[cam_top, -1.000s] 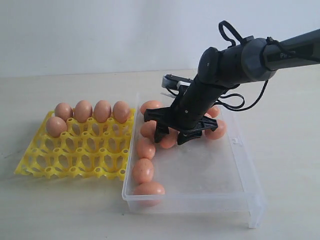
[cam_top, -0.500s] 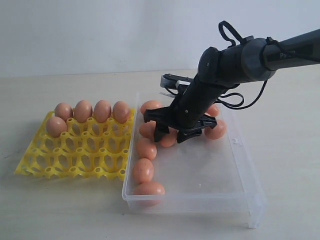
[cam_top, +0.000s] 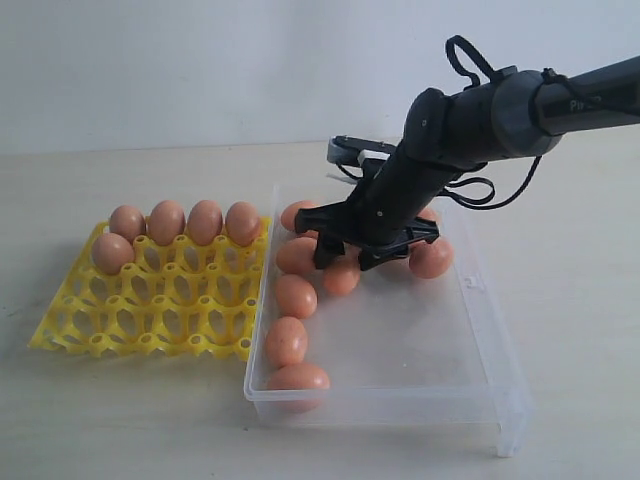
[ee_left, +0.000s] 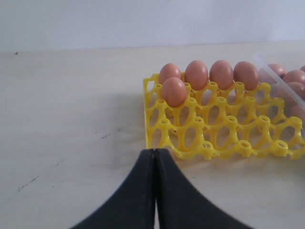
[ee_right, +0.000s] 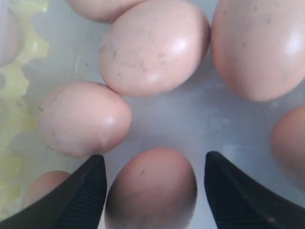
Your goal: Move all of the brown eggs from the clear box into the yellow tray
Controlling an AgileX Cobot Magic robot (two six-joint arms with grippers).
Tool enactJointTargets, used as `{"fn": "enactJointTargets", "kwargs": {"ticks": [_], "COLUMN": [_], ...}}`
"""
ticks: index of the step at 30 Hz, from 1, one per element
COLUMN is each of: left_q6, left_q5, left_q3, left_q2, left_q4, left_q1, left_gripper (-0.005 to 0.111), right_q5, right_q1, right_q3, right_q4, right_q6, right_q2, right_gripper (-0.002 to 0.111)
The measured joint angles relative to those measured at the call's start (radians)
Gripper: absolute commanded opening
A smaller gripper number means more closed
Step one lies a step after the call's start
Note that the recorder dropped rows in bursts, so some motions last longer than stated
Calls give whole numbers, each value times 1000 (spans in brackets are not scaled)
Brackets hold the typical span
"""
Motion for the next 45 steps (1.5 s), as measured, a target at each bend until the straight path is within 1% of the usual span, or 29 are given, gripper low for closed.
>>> {"fn": "enactJointTargets", "kwargs": {"ticks": [10, 21, 22, 24, 25, 27, 28, 37, 45], "left_q6": [0, 0, 0, 0, 0, 0, 0, 0, 0], "left_q5": [0, 0, 0, 0, 0, 0, 0, 0, 0], "left_q3": [0, 0, 0, 0, 0, 0, 0, 0, 0], "left_q2": [0, 0, 0, 0, 0, 0, 0, 0, 0], "left_q4": [0, 0, 0, 0, 0, 0, 0, 0, 0], "left_q1": [0, 0, 0, 0, 0, 0, 0, 0, 0], "left_gripper": [0, 0, 0, 0, 0, 0, 0, 0, 0], "right_q5": [-14, -14, -14, -17, -18, -19, -17, 20, 17], "right_q1": [-24, -24, -24, -24, -24, -24, -24, -24, -18], "right_q3": [0, 0, 0, 0, 0, 0, 0, 0, 0], "right_q4": [4, 16, 18, 20, 20, 20, 20, 22, 4], "right_q6": [-2, -6, -6, -6, -7, -7, -17, -96, -139], "right_q2": [-9, 13, 13, 15, 15, 15, 15, 11, -107], "right_gripper": [59, 58, 56, 42, 25, 7, 0, 0, 0]}}
